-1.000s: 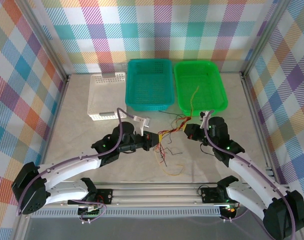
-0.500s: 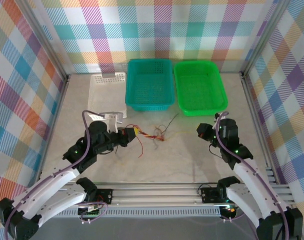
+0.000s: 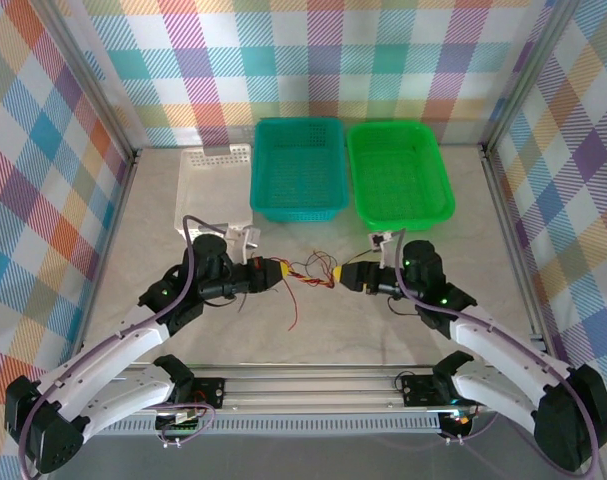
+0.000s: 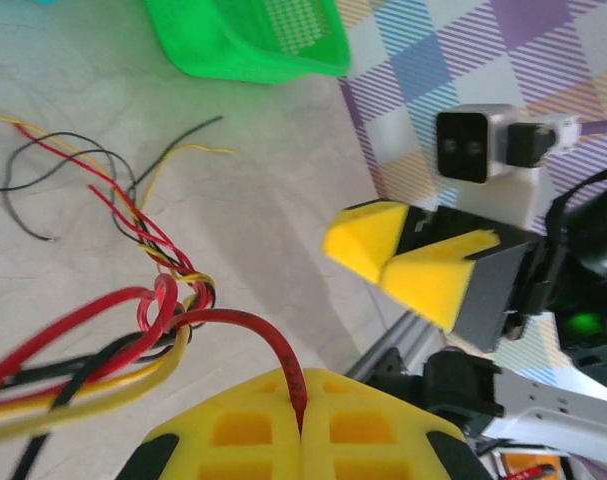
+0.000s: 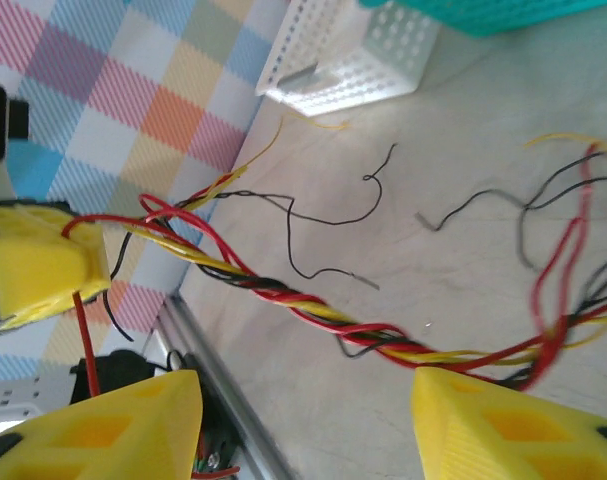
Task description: Untangle the cables
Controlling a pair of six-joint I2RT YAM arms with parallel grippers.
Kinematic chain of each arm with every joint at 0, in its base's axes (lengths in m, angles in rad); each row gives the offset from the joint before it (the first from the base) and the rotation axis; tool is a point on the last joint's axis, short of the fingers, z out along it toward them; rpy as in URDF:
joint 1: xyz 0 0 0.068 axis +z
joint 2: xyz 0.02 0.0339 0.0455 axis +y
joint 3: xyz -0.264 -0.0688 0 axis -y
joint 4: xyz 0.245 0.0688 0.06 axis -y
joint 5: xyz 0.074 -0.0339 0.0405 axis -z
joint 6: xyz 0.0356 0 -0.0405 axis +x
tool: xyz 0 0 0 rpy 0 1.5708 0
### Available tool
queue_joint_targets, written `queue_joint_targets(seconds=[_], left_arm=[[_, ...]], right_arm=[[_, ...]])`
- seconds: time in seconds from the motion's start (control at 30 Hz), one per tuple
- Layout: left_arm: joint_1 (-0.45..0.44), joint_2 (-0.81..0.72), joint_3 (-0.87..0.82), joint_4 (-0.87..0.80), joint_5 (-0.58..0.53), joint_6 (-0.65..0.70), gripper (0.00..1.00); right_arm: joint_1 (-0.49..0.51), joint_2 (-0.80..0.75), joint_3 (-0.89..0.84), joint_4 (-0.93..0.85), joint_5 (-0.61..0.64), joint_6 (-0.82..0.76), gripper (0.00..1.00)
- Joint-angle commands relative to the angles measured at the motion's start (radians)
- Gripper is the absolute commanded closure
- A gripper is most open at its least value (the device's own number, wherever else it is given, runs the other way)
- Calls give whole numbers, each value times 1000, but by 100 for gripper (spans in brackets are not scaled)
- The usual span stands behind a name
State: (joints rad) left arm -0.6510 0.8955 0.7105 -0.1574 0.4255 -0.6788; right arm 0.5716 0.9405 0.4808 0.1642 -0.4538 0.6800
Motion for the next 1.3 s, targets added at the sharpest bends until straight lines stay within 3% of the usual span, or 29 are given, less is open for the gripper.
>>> queue_joint_targets(seconds=[0.0,0.1,0.3,0.43,0.73,0.8,0.97,1.27], left_arm=[[7,-1,64,52,97,0,100],[7,-26,70,-11,56,15,100],[7,-106,62,-65,-42,-27,100],[7,-104,45,-71,-33,-36,100],[7,-156,-26,-62,-42,-51,100],[7,-173,-39,-60,-49,-51,100],[7,-205,-75,-32,-55,-69,100],[7,-234,-140,26,-50,-100,100]], right_arm=[[20,55,47,69,18,-74,40],[20,100,71,19,72,-95,40],[19,194,131,-242,363,-24,43],[19,294,176,-322,436,51,45],[20,520,251,-231,301,164,52],[23,554,227,-119,216,192,57],[26,564,129,185,130,293,53],[77,726,225,201,89,346,58]])
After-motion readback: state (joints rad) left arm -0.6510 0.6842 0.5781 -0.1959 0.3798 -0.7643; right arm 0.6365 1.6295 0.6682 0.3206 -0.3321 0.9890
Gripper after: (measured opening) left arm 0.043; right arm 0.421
